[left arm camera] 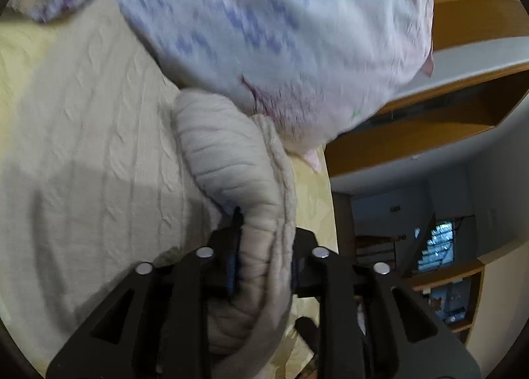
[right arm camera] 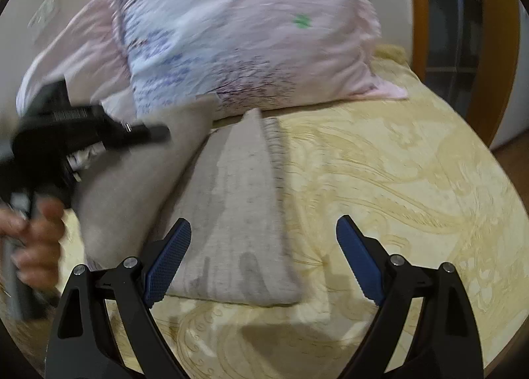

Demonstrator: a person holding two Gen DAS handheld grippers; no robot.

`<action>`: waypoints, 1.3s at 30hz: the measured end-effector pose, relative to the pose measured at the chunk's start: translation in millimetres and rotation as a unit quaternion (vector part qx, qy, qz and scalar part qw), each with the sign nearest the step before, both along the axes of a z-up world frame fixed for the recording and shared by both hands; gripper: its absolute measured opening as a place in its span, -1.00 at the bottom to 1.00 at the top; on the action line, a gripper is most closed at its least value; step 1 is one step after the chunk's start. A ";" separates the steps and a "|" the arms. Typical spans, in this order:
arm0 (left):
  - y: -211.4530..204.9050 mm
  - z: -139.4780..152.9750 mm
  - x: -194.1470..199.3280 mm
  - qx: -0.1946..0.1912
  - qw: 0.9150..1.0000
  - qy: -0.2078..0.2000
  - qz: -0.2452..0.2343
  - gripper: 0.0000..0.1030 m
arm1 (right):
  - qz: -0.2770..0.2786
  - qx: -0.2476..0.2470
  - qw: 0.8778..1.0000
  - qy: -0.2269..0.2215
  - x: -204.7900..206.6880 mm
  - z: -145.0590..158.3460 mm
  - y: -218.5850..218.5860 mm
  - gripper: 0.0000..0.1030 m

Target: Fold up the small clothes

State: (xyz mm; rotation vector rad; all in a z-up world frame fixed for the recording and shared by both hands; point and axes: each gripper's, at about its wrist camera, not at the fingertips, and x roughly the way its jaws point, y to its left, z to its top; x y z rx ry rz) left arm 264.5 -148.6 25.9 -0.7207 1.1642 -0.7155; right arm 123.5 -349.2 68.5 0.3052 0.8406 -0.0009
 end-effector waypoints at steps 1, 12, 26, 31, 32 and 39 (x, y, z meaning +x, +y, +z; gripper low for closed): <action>-5.5 0.4 -0.6 -0.006 1.000 0.000 -0.008 -0.29 | -0.002 0.011 1.000 0.000 -0.7 -0.4 -4.8 0.77; 54.7 46.7 -28.2 0.030 0.995 -0.094 -0.027 0.53 | 0.030 0.229 0.973 -0.016 12.9 1.8 -51.4 0.61; 95.7 1.5 -18.5 0.233 0.966 -0.110 0.006 0.62 | 0.042 0.267 0.962 0.050 91.2 -36.1 -27.6 -0.13; 90.0 -8.7 -19.0 0.240 0.965 -0.107 0.001 0.68 | 0.049 0.218 0.973 0.060 99.0 -40.0 -13.3 -0.80; 89.9 -9.4 -19.1 0.239 0.965 -0.106 0.001 0.68 | 0.053 0.213 0.974 0.055 98.5 -39.0 -13.2 -0.80; 87.3 -8.2 -25.0 0.231 0.967 -0.111 -0.012 0.69 | 0.069 0.113 0.990 -0.046 80.8 11.8 -5.1 -0.83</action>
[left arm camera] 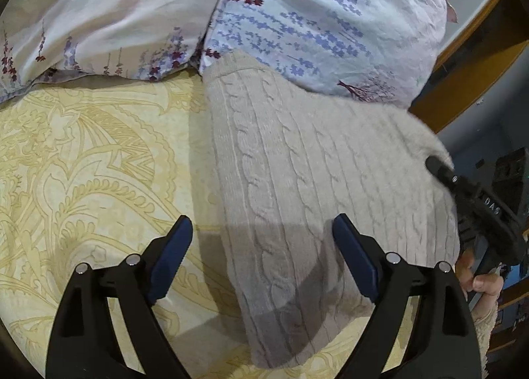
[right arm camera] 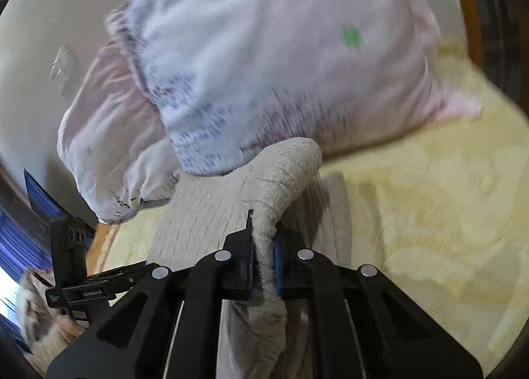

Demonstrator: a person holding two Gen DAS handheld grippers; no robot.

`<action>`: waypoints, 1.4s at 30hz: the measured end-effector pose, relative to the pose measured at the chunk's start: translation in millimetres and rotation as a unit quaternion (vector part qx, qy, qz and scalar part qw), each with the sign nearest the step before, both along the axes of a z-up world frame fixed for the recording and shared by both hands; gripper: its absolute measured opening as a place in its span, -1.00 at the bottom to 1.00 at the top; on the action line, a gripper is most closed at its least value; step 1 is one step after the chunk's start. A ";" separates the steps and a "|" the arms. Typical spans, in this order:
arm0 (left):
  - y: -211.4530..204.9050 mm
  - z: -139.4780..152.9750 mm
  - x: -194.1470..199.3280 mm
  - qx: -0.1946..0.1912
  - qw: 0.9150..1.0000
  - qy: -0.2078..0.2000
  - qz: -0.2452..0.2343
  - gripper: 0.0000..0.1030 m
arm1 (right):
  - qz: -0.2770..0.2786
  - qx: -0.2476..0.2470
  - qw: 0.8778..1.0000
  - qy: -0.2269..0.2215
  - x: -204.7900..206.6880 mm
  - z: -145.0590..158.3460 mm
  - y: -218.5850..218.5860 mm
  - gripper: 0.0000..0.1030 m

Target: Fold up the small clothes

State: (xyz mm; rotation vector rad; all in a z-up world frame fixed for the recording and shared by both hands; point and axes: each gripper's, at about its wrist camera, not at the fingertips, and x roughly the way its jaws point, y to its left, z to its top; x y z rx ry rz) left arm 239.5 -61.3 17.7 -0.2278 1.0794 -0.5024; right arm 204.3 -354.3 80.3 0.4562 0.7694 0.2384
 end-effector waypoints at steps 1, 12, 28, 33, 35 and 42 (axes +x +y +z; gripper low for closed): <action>-0.8 -0.6 0.0 0.000 1.000 -0.002 -0.003 0.69 | -0.001 -0.010 1.000 -0.002 -1.0 2.0 0.4 -0.83; -12.1 0.3 -18.6 0.003 0.999 0.003 -0.037 0.68 | -0.043 -0.018 0.995 0.084 14.0 -47.4 -22.2 -0.82; 7.7 -6.1 -48.6 -0.029 0.998 0.041 -0.030 0.49 | -0.002 0.071 0.996 0.063 -84.2 -30.6 -22.2 -0.13; 4.6 -5.1 -51.3 -0.022 0.998 0.043 -0.031 0.48 | 0.013 0.043 0.997 0.063 -85.6 -38.1 -3.9 -0.80; 0.9 -4.7 -52.1 -0.024 0.998 0.047 -0.034 0.45 | 0.005 0.024 0.999 0.043 -90.4 -27.6 -4.1 -0.82; -3.9 -7.9 -58.4 -0.031 0.997 0.057 -0.037 0.44 | -0.015 -0.034 0.999 0.026 -101.7 -6.4 -10.2 -0.84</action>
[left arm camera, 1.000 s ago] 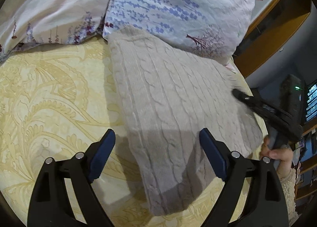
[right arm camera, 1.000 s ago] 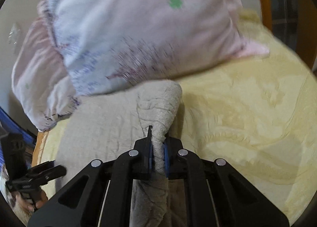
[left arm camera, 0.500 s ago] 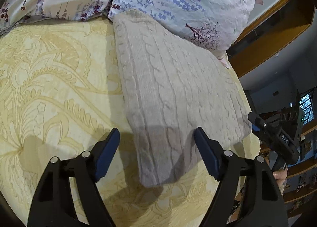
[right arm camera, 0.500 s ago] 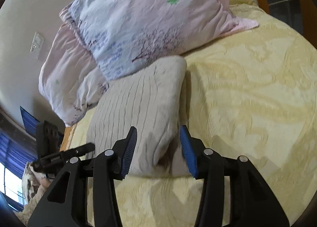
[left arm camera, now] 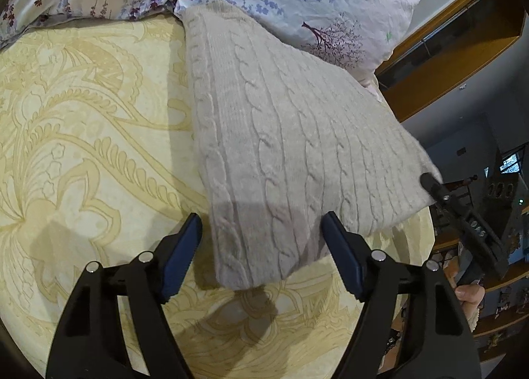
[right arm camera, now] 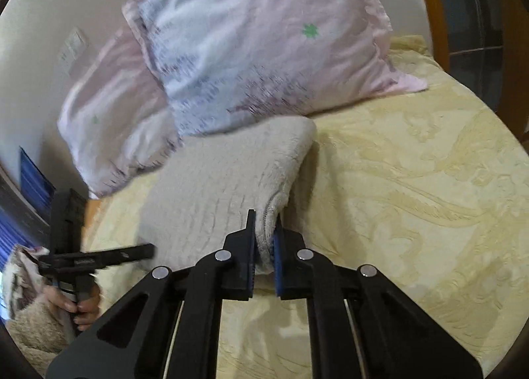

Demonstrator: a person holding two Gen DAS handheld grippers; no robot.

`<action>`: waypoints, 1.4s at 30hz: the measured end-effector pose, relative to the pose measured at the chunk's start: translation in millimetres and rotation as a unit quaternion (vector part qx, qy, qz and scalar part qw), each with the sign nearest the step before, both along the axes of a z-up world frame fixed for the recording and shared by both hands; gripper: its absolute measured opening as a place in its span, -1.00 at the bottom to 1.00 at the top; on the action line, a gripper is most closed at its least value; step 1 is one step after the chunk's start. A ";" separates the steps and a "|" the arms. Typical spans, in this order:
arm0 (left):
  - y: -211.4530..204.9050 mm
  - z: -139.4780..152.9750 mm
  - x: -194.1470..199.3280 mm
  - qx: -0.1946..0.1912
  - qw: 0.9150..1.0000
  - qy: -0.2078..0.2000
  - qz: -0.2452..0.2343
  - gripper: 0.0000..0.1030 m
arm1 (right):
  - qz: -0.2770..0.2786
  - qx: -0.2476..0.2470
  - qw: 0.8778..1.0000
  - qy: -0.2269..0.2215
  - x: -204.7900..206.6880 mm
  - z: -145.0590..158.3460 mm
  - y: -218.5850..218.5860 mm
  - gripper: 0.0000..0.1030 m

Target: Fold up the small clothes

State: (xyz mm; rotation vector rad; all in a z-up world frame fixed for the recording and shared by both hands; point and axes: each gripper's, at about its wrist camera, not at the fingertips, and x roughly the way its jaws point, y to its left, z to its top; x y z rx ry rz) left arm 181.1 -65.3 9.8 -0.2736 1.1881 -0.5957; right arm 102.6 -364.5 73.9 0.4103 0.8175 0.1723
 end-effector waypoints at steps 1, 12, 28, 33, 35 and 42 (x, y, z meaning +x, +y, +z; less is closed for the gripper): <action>-0.8 -1.2 -1.2 0.003 1.000 0.000 0.001 0.44 | -0.002 -0.004 1.000 0.008 0.8 -4.8 -0.6 -0.84; -12.6 10.9 -16.3 0.088 0.993 -0.080 -0.002 0.45 | -0.036 -0.022 0.998 0.050 1.4 -37.2 -9.5 -0.84; -20.1 11.1 -20.1 0.101 0.990 -0.094 -0.009 0.55 | -0.054 0.033 0.997 0.051 -0.4 -35.3 -18.4 -0.40; -14.9 10.9 -15.0 0.076 0.995 -0.070 -0.004 0.58 | -0.069 0.124 0.989 0.037 20.7 -27.1 -41.8 -0.19; -12.7 9.7 -13.4 0.064 0.996 -0.058 0.000 0.58 | -0.074 0.154 0.984 0.043 39.0 -28.4 -48.8 -0.06; 4.4 14.0 -2.2 0.020 0.999 -0.036 0.024 0.59 | -0.060 0.152 0.983 0.084 84.4 -47.3 -37.6 -0.83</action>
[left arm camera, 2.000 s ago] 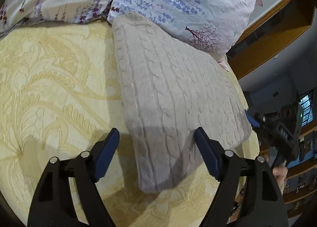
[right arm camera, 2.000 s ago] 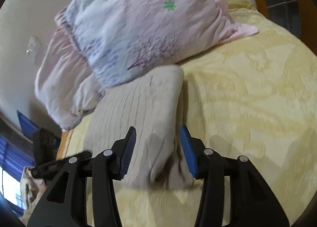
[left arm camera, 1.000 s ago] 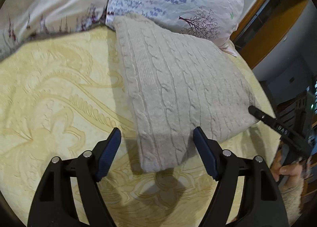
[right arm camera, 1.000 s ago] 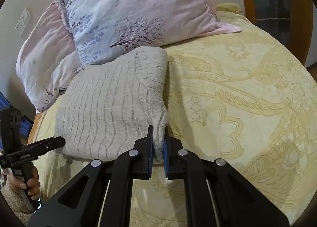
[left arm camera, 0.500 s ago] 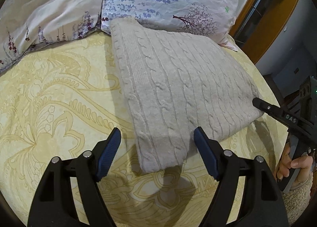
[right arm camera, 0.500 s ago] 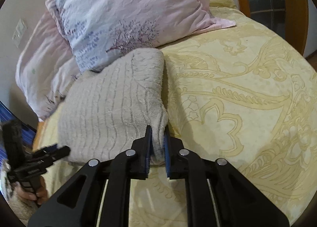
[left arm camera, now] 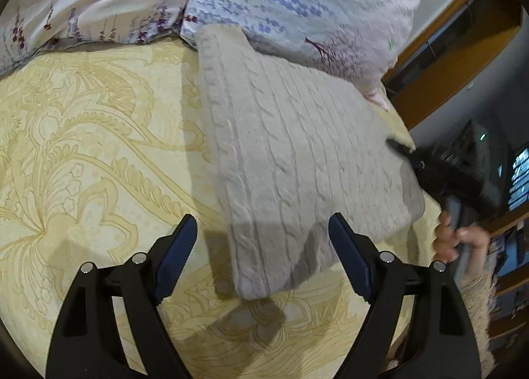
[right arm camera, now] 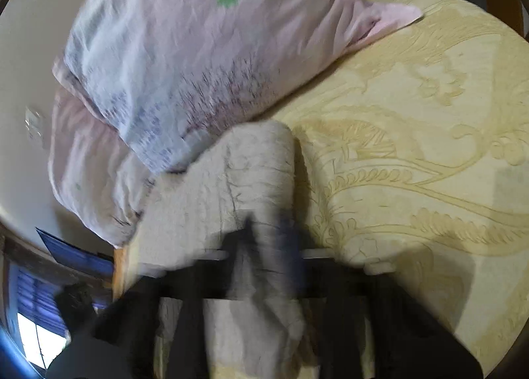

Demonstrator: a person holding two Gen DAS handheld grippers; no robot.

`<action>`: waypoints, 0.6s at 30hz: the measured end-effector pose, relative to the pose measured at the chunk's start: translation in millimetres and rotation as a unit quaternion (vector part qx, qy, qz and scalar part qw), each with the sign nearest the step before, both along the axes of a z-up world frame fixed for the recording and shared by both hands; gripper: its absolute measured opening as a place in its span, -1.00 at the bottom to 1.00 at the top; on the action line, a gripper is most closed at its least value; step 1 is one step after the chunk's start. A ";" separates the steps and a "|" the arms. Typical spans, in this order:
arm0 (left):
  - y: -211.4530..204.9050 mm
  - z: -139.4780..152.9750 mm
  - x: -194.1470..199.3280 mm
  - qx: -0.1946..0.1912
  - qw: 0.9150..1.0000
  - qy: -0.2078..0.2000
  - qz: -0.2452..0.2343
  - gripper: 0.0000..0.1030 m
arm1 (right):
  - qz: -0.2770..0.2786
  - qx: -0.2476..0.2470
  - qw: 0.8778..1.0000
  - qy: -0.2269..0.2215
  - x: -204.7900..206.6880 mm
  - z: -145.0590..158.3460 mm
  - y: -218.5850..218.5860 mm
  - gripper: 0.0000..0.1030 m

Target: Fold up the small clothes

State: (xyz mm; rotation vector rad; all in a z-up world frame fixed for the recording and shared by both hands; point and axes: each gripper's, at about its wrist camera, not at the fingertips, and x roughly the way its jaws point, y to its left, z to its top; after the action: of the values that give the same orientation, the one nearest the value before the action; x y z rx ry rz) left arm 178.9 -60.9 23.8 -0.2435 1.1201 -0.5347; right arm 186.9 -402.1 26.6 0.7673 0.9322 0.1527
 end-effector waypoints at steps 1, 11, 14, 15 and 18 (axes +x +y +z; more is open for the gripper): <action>3.7 1.4 3.7 -0.006 1.000 0.002 0.007 0.59 | -0.009 -0.003 1.000 0.001 -0.1 -2.2 -1.3 -0.83; 19.2 2.6 52.1 -0.070 0.995 0.047 0.042 0.65 | -0.008 0.017 1.000 0.022 -4.9 -2.9 -11.3 0.04; 12.7 1.7 62.8 -0.074 0.996 0.044 0.036 0.65 | 0.002 0.025 1.000 0.009 -7.4 3.1 -15.8 0.41; 10.3 1.3 65.4 -0.073 0.996 0.044 0.033 0.65 | 0.009 0.026 1.000 0.011 -6.3 3.6 -15.6 0.41; 0.3 -2.4 72.9 -0.074 0.996 0.052 0.020 0.65 | 0.027 0.035 0.999 0.019 -0.3 0.2 -13.1 0.41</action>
State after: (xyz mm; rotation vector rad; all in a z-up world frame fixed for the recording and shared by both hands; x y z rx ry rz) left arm 251.8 -60.6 21.4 -0.4251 1.1745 -0.5763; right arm 186.6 -415.2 26.8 0.8124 0.9884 0.2201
